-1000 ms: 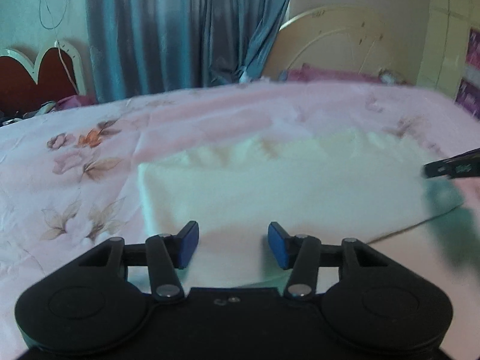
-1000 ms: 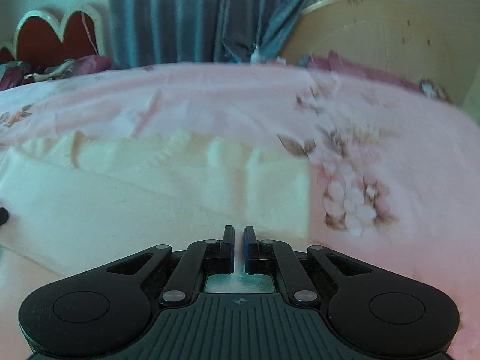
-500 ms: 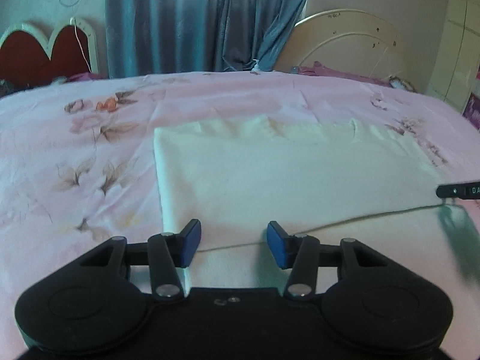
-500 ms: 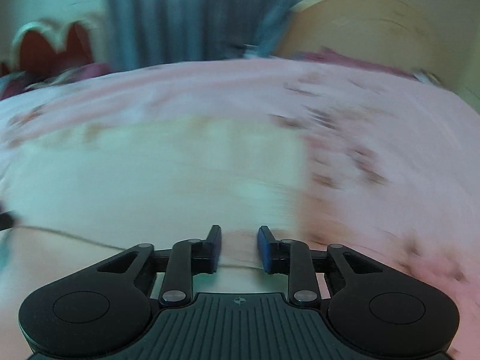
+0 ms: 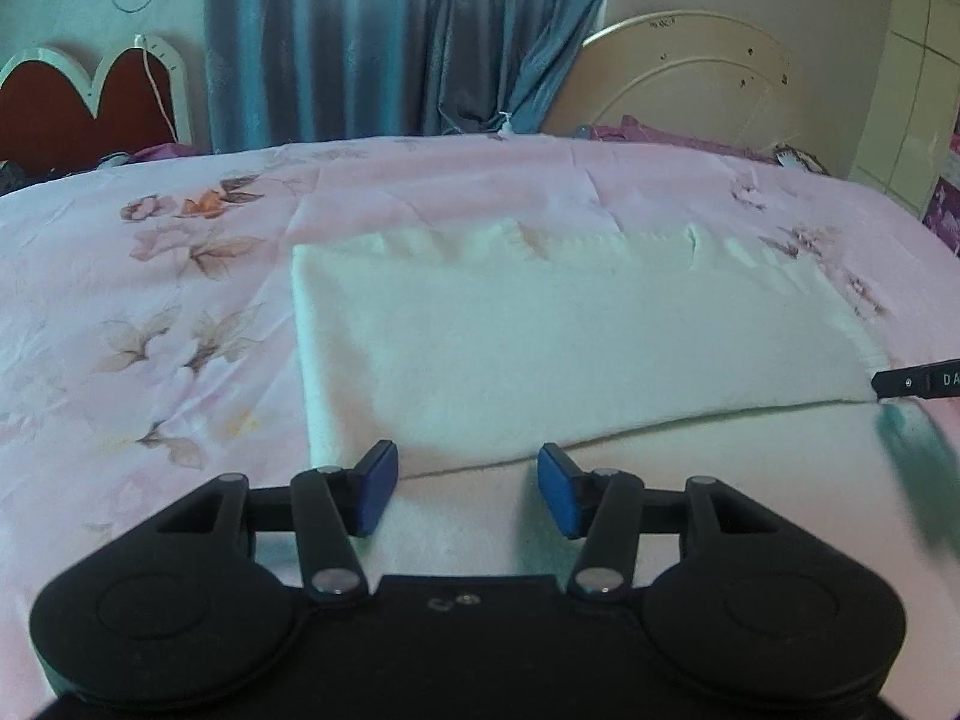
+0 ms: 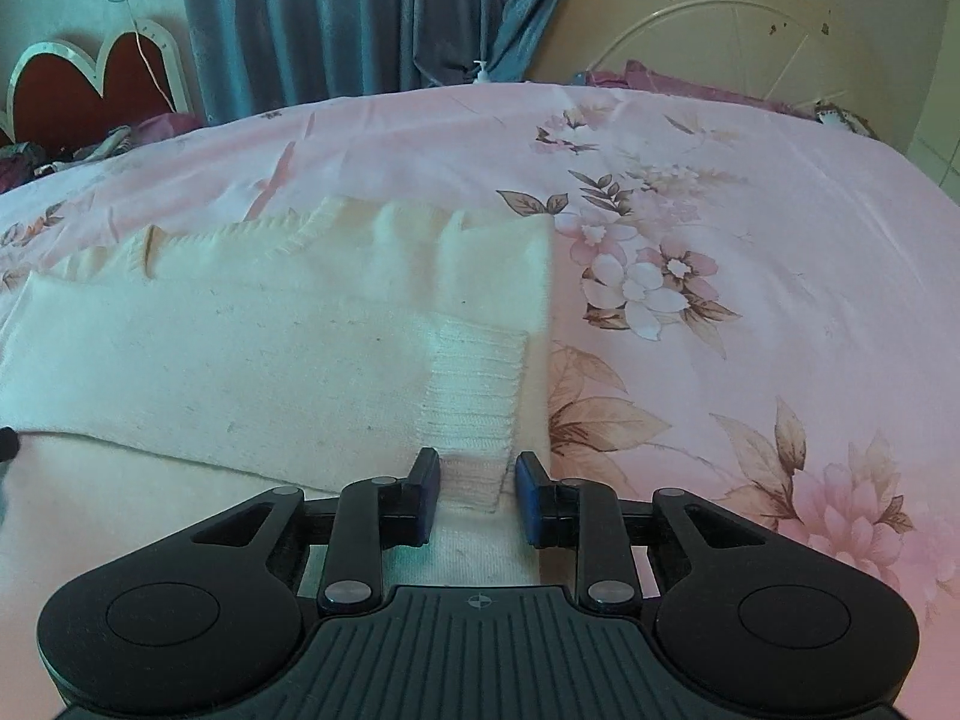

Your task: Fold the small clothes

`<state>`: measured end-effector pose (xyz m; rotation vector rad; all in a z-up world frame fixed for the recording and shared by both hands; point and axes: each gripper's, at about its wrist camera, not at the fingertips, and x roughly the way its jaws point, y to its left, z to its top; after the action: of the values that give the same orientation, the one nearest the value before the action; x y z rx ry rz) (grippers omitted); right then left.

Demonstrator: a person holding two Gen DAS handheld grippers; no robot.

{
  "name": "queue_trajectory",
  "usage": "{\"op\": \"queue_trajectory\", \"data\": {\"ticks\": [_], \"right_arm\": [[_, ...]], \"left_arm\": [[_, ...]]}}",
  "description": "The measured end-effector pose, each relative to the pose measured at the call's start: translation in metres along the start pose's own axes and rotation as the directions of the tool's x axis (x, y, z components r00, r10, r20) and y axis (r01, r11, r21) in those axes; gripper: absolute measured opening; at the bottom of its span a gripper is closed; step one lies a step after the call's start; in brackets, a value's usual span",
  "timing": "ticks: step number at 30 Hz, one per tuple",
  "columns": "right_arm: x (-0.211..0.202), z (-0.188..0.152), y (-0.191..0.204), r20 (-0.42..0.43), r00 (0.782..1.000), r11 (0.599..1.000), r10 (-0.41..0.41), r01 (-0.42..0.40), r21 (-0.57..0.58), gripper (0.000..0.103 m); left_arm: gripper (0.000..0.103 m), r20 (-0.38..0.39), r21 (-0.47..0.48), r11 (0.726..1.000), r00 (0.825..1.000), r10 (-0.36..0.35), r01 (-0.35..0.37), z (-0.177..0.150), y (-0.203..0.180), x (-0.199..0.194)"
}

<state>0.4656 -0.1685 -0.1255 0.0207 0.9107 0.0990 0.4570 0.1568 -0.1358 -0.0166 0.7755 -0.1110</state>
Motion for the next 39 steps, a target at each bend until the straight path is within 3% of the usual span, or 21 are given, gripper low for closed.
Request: {"op": "queue_trajectory", "data": {"ticks": [3, 8, 14, 16, 17, 18, 23, 27, 31, 33, 39], "right_arm": [[-0.016, -0.002, -0.001, 0.054, 0.998, 0.999, 0.035, -0.037, 0.029, 0.027], [-0.025, -0.012, -0.002, 0.037, 0.995, 0.994, 0.091, -0.093, 0.059, 0.027], [-0.063, -0.043, -0.007, 0.062, 0.989, 0.990, 0.136, -0.138, 0.035, 0.028], [-0.078, -0.057, -0.012, 0.067, 0.988, 0.990, 0.136, -0.139, 0.028, 0.034], [-0.087, -0.066, -0.016, 0.077, 0.988, 0.990, 0.137, -0.140, 0.030, 0.049], [-0.095, -0.073, -0.020, 0.085, 0.986, 0.989, 0.141, -0.144, 0.029, 0.054], [-0.134, -0.115, -0.042, 0.088, 0.980, 0.982, 0.178, -0.182, 0.044, 0.053], [-0.160, -0.153, -0.062, 0.065, 0.976, 0.973, 0.210, -0.215, 0.084, 0.053], [-0.183, -0.188, -0.076, 0.047, 0.969, 0.963, 0.242, -0.245, 0.115, 0.051], [-0.192, -0.204, -0.081, 0.037, 0.967, 0.959, 0.252, -0.255, 0.122, 0.045], [-0.207, -0.232, -0.085, 0.027, 0.952, 0.940, 0.304, -0.305, 0.152, 0.043]], "left_arm": [[0.074, 0.009, 0.015, 1.000, 1.000, 0.017, -0.017, -0.007, 0.000, -0.015], [0.075, -0.018, 0.039, 0.998, 0.999, 0.050, -0.049, -0.028, -0.004, -0.029], [0.074, -0.009, 0.036, 0.996, 0.997, 0.079, -0.079, -0.048, -0.019, -0.062], [0.074, -0.004, 0.048, 0.995, 0.996, 0.087, -0.086, -0.057, -0.027, -0.076], [0.074, -0.003, 0.052, 0.995, 0.996, 0.090, -0.090, -0.061, -0.030, -0.081], [0.074, -0.001, 0.054, 0.994, 0.996, 0.093, -0.093, -0.067, -0.034, -0.088], [0.074, 0.004, 0.048, 0.992, 0.994, 0.113, -0.113, -0.096, -0.049, -0.124], [0.070, -0.015, 0.019, 0.994, 0.994, 0.108, -0.107, -0.128, -0.049, -0.156], [0.054, -0.051, -0.025, 0.995, 0.994, 0.100, -0.101, -0.159, -0.044, -0.183], [0.053, -0.057, -0.050, 0.994, 0.994, 0.098, -0.101, -0.172, -0.042, -0.196], [0.050, -0.070, -0.105, 0.987, 0.991, 0.110, -0.117, -0.199, -0.042, -0.223]]}}
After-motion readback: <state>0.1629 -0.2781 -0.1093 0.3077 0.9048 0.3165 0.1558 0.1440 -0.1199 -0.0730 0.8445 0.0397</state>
